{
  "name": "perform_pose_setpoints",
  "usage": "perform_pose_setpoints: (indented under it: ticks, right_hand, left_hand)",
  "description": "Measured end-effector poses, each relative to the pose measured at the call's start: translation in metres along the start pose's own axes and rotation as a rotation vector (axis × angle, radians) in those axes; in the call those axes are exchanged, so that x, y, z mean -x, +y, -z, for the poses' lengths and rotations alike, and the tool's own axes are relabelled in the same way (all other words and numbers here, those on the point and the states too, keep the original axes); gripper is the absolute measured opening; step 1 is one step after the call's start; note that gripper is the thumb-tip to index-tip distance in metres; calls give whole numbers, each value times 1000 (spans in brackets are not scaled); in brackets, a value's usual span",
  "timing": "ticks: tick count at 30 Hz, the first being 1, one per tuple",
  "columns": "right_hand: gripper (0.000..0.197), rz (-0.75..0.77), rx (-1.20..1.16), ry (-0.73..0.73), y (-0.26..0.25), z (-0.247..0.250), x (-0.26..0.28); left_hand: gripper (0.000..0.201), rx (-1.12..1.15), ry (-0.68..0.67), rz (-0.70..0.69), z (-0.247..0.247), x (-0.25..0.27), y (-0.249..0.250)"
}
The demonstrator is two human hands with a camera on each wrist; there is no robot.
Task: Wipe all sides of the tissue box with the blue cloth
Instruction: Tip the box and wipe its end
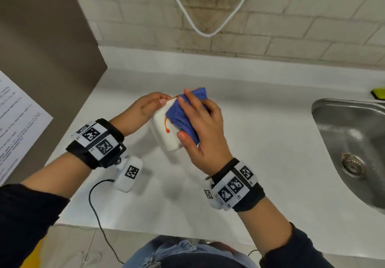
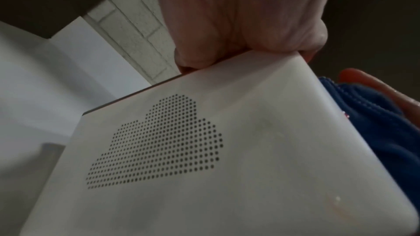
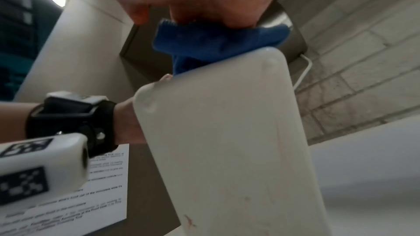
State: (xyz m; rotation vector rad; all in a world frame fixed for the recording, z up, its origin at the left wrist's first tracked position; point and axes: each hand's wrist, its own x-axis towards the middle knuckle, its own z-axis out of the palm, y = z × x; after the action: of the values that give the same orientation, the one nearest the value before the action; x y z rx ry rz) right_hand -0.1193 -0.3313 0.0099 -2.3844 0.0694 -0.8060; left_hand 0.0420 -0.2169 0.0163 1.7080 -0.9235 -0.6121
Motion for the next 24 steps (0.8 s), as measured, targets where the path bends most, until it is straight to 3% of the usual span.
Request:
perform_pose_setpoints:
  ticks: [3,5,13,15,18,21,24]
  right_hand:
    - [43,-37,34,69,3,-13,-9]
    - [36,-8,105,75,9,-23,-13]
    - [40,-122,122,254,8,-33,-40]
    - [35,-82,121,222,-2,-38,-47]
    - [29,73,153,69,-7,-39,-41]
    - [21,233,231,23,13,-27,-32]
    - [20,91,183,103,34,-11,-38]
  left_hand:
    - [50,28,-32,19,7,-5,-4]
    - [44,65,-34,26,11,-9,-7]
    - [38,75,-52,35,20,-19,-11]
    - [35,91,-56,37,22,-20,-12]
    - [59,63,-71,22,28,-23,-11]
    - [52,98,-106,30,31,-26,-14]
    - [46,94,-116,45,32,-27,-18]
